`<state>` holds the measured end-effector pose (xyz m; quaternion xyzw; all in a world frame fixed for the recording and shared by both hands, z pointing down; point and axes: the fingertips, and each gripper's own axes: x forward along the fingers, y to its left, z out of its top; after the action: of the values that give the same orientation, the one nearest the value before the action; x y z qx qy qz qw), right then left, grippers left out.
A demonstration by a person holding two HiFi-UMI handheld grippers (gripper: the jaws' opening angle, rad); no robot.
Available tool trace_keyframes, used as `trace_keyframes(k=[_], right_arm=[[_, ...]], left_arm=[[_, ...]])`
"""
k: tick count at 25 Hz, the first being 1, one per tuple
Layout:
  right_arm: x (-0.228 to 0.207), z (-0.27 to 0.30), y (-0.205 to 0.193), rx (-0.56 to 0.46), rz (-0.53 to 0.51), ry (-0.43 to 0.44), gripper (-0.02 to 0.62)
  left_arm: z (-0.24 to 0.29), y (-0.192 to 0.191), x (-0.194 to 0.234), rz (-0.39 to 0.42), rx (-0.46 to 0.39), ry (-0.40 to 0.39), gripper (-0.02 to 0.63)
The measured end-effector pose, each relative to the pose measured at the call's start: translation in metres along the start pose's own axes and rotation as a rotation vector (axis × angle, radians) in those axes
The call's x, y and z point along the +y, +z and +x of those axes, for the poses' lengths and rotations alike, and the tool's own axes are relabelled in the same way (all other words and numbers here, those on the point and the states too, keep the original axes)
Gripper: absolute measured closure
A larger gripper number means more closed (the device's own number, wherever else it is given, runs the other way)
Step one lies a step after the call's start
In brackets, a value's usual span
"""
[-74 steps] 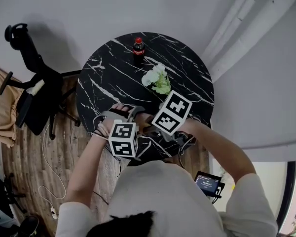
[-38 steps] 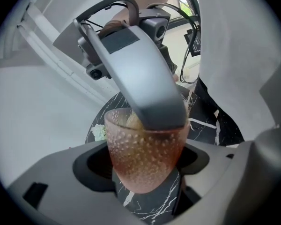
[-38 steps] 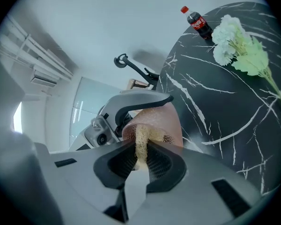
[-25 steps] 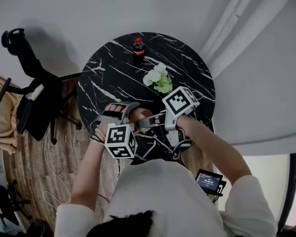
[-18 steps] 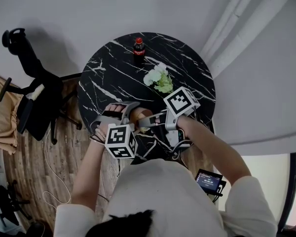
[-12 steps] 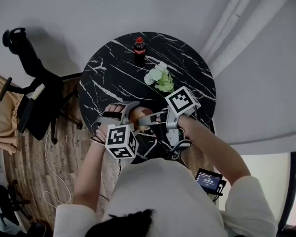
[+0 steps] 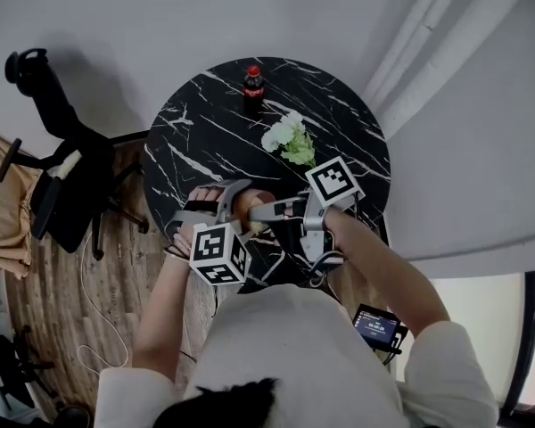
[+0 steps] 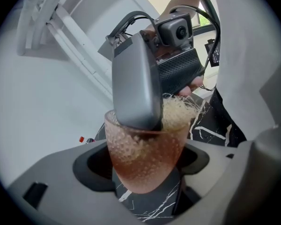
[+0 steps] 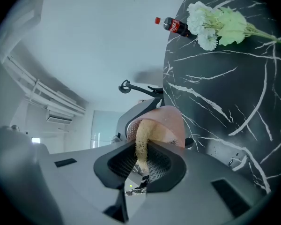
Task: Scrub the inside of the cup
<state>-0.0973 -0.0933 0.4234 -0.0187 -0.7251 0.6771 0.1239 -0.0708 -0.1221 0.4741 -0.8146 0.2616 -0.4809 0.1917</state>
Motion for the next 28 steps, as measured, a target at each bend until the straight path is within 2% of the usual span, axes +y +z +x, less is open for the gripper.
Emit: trace_keyframes(k=[12, 18, 28], right_arm=[[0.011, 0.001, 0.009, -0.106, 0.044, 0.090, 0.537], [0.020, 0.001, 0.014, -0.173, 0.055, 0.145, 0.537], [0.028, 0.002, 0.023, -0.305, 0.211, 0.258, 0.537]], left_arm=[[-0.005, -0.001, 0.010, -0.051, -0.035, 0.064, 0.235], [-0.012, -0.002, 0.018, -0.066, -0.052, 0.120, 0.235], [-0.023, -0.005, 0.030, -0.053, -0.070, 0.224, 0.235]])
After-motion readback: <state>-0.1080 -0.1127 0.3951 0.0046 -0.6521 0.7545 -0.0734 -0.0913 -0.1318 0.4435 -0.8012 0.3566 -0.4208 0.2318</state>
